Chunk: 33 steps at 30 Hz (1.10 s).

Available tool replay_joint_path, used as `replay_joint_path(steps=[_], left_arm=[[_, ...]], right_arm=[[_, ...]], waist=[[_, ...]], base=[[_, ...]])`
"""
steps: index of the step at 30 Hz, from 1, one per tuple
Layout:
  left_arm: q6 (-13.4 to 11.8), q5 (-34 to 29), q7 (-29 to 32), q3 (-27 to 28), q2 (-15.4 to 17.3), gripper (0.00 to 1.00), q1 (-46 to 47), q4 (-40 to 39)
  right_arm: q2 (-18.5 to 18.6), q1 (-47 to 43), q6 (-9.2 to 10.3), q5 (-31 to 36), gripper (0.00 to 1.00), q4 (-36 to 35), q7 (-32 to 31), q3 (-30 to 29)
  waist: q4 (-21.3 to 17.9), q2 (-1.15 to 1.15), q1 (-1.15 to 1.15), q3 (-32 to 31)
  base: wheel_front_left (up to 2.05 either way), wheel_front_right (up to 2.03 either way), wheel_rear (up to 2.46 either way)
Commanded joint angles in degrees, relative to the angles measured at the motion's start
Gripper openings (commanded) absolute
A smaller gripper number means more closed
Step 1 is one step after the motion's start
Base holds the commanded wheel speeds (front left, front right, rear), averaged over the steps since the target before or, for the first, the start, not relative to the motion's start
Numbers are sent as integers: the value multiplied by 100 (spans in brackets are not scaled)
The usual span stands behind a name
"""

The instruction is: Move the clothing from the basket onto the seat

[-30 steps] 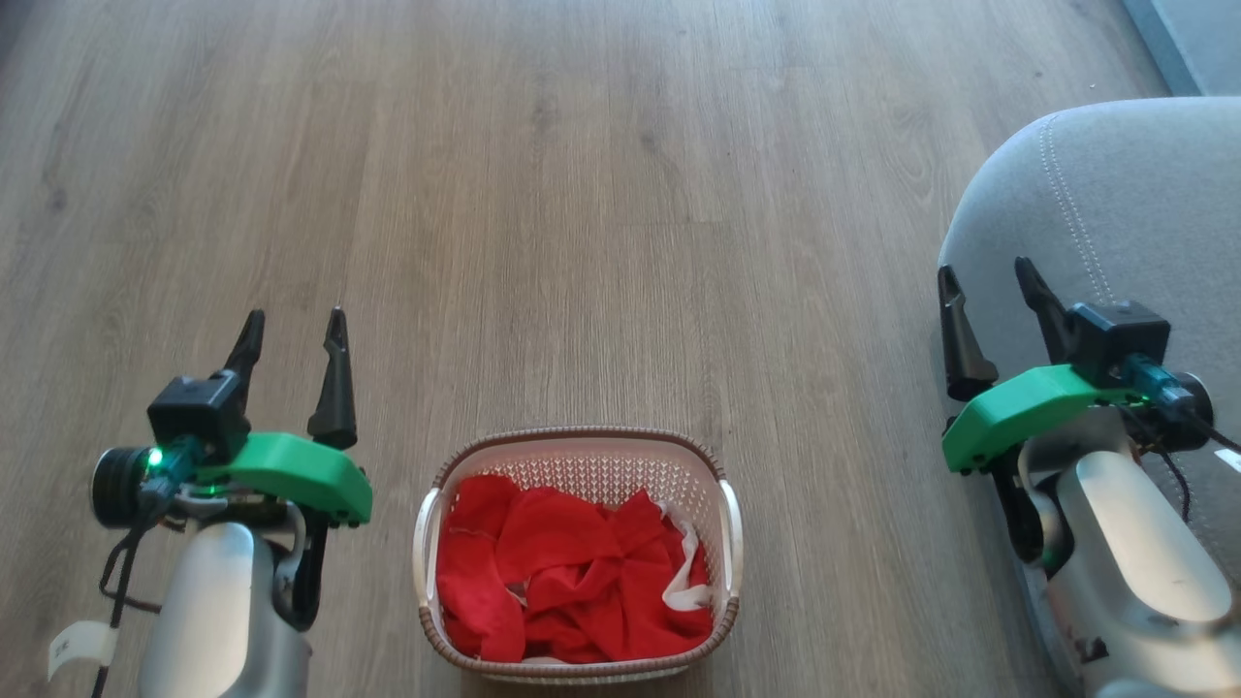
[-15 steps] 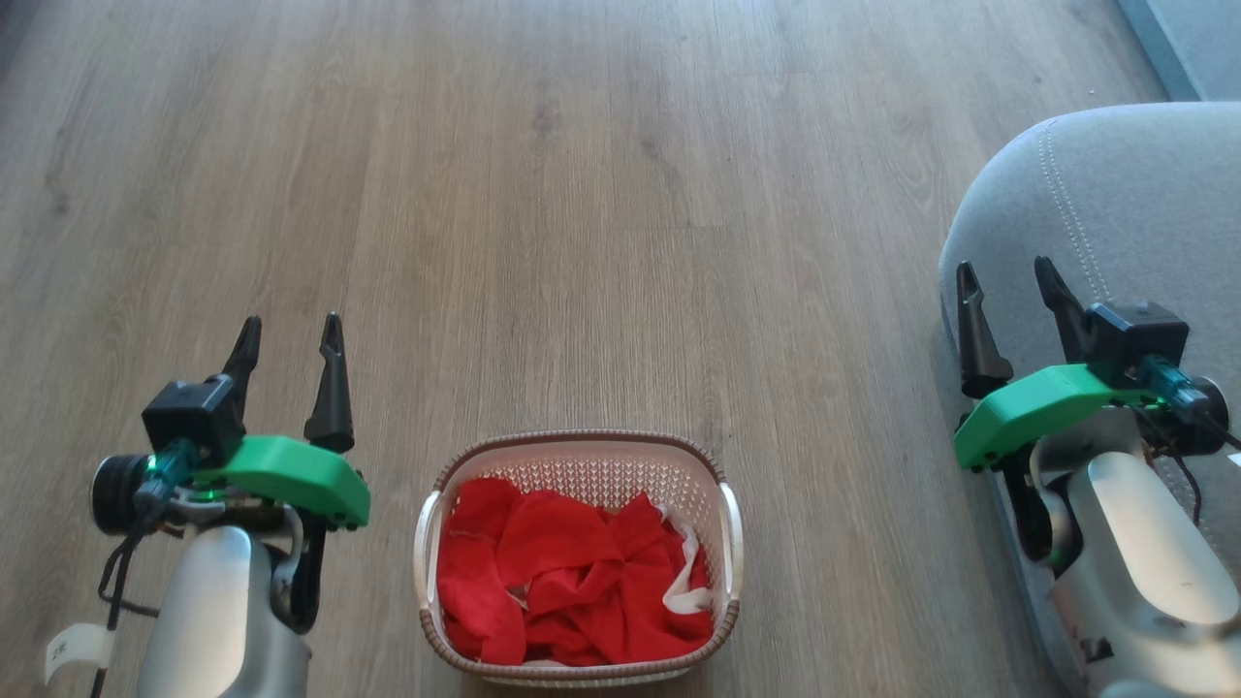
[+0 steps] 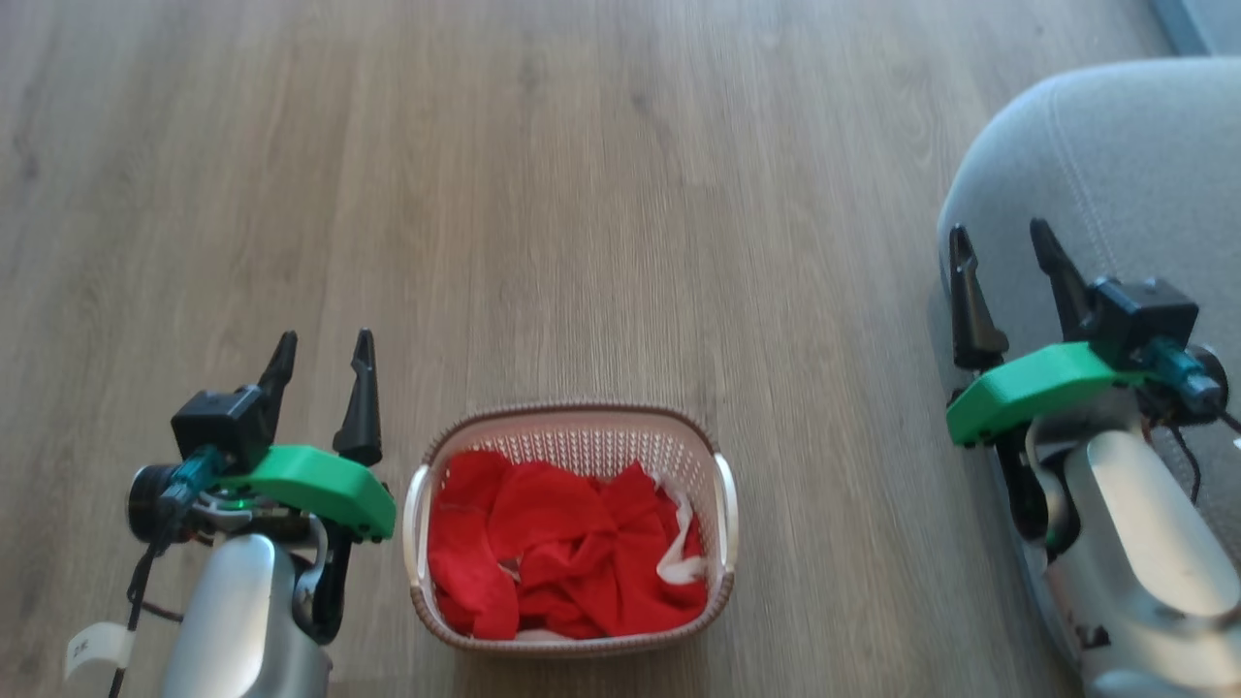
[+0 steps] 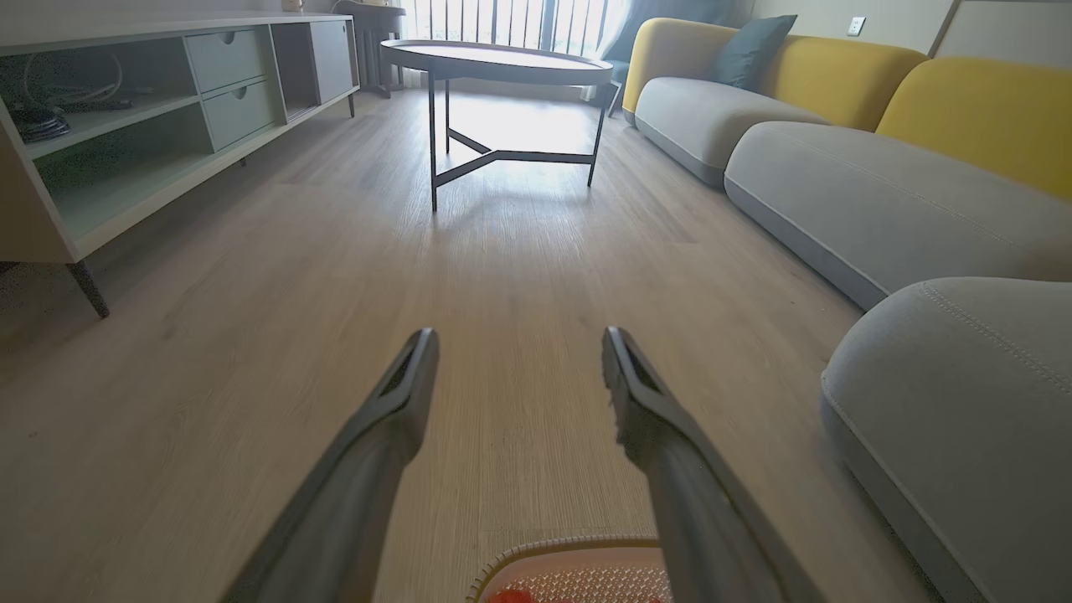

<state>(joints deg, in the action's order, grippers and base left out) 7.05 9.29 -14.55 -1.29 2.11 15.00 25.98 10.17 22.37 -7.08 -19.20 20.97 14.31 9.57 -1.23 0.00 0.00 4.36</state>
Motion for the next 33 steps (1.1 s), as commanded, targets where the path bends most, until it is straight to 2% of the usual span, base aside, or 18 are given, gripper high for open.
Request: replay_joint_path(steps=[1,19,27,33], left_arm=[[-25,68,-45,112,77,100,169,-135],[-223,459,-45,-752,76,100,797,529],[-284,605,-45,-1145,76,100,1232,1196],[-372,345,-45,-1561,76,100,1676,1938]], right_arm=[[-10,353,-41,23,100,-266,69,90],[87,1397,-41,59,100,-1195,69,105],[138,1638,-41,53,100,-1334,69,95],[77,1669,-41,19,100,-1361,69,33]], waist=[[-74,0,0,263],[-390,0,0,2380],[-509,0,0,3095],[-612,0,0,3506]], base=[[0,0,0],[0,0,0],[0,0,0],[0,0,0]])
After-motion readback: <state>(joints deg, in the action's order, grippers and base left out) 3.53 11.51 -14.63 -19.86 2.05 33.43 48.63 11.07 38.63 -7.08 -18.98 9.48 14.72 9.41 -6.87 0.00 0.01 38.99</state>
